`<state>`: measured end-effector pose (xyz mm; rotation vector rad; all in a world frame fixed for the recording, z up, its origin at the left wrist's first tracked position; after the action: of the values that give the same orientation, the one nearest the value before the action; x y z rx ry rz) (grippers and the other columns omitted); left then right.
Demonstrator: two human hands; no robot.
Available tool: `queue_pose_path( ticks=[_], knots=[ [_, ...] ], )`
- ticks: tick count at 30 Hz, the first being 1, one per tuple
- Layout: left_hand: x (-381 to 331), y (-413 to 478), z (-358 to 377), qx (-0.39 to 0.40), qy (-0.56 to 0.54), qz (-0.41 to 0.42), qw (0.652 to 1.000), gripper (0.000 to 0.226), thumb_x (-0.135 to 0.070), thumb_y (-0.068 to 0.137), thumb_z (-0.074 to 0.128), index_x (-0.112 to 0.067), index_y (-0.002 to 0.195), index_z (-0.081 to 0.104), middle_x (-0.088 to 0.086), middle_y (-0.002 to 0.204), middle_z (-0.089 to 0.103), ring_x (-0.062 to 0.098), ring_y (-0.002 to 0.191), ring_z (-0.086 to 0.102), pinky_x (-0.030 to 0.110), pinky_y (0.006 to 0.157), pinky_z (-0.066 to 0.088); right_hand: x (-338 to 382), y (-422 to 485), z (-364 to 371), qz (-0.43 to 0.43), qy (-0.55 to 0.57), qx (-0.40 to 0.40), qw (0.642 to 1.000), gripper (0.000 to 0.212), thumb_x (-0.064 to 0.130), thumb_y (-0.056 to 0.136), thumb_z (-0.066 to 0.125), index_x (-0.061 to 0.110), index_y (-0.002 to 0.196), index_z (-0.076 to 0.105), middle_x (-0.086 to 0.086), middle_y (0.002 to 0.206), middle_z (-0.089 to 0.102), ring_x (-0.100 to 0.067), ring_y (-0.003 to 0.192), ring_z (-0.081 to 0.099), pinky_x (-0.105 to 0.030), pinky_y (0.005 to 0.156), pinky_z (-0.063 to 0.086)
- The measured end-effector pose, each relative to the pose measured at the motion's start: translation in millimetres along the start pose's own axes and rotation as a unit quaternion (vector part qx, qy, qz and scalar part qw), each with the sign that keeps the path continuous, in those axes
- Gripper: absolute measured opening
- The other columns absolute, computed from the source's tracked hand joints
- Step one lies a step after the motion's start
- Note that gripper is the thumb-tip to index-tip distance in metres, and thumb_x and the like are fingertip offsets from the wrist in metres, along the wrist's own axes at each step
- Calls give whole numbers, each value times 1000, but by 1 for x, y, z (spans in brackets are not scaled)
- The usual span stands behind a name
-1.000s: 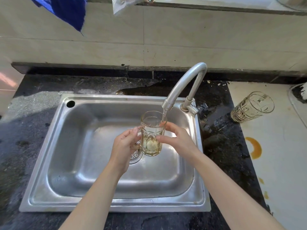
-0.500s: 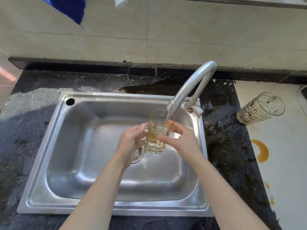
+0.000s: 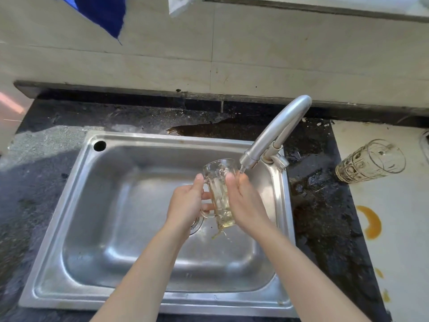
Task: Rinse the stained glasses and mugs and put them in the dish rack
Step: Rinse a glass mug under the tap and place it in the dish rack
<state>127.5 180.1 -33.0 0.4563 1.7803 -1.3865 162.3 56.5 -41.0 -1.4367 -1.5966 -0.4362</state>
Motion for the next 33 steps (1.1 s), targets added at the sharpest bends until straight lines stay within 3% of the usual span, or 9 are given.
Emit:
queue_pose_path(
  ticks=[7,11,15,20,22,25,27,30,33],
  knots=[
    [-5,0,2,-9,-32,-25,999,43,-31,100,48,-11,62,50,16,74,68,25,49,63,24,42,48,27,19,-10,54,-163,65,983,48,36,103,19,3,131,39,-19,126,50,-38,115,50,-39,91,39],
    [-9,4,-5,-35,4,-6,999,40,-33,99,48,-14,64,52,13,78,69,28,59,67,23,44,47,36,-4,-4,36,-115,8,993,37,35,103,23,10,127,35,-22,121,49,-40,108,51,-43,87,40],
    [-12,-4,1,-12,-7,22,1000,44,-32,100,45,-12,63,56,12,75,71,28,65,72,30,56,54,46,24,-29,134,-87,101,982,52,47,102,17,14,136,39,-18,125,57,-34,111,56,-40,92,44],
    [-19,-1,1,-18,-72,-3,997,41,-29,101,45,-14,64,54,8,71,70,19,48,67,22,43,49,39,2,-8,-77,-312,-8,947,42,30,101,26,6,135,35,-21,125,50,-32,102,55,-40,79,42],
    [-18,-2,0,-14,-96,-10,995,41,-27,101,44,-14,64,52,6,66,70,19,48,67,21,41,49,32,3,-14,-51,-240,-13,969,48,45,99,29,12,132,43,-16,116,55,-33,102,55,-42,87,42],
    [-11,-1,4,-19,-144,-26,989,40,-28,102,43,-12,66,46,2,58,69,17,47,67,21,39,49,25,13,-28,93,43,10,995,44,50,94,46,11,108,62,-5,81,67,-27,83,65,-42,78,51],
    [-7,5,6,-18,-191,-38,981,40,-30,102,41,-13,66,43,8,71,70,17,49,69,23,41,51,21,14,-32,177,216,21,960,33,45,95,52,16,91,66,-3,71,69,-26,73,68,-42,71,57],
    [0,12,7,-1,-250,-43,967,39,-31,104,36,-14,69,42,6,69,72,15,50,69,22,42,51,17,10,-31,187,306,36,933,29,45,91,58,17,94,65,-5,77,67,-28,78,67,-41,70,57],
    [4,16,10,22,-288,-31,957,36,-32,104,34,-14,75,46,3,70,74,19,67,72,32,68,57,23,11,-34,222,388,86,890,28,46,88,61,20,89,71,-2,74,71,-25,76,67,-42,71,58]
  ],
)
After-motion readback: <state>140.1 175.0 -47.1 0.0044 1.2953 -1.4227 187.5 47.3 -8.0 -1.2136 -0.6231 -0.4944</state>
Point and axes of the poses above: each hand's wrist, its own y-axis towards the middle knuckle, its own z-axis out of the palm, x = y × z, the point moved 1 cm from there along y, towards the middle knuckle
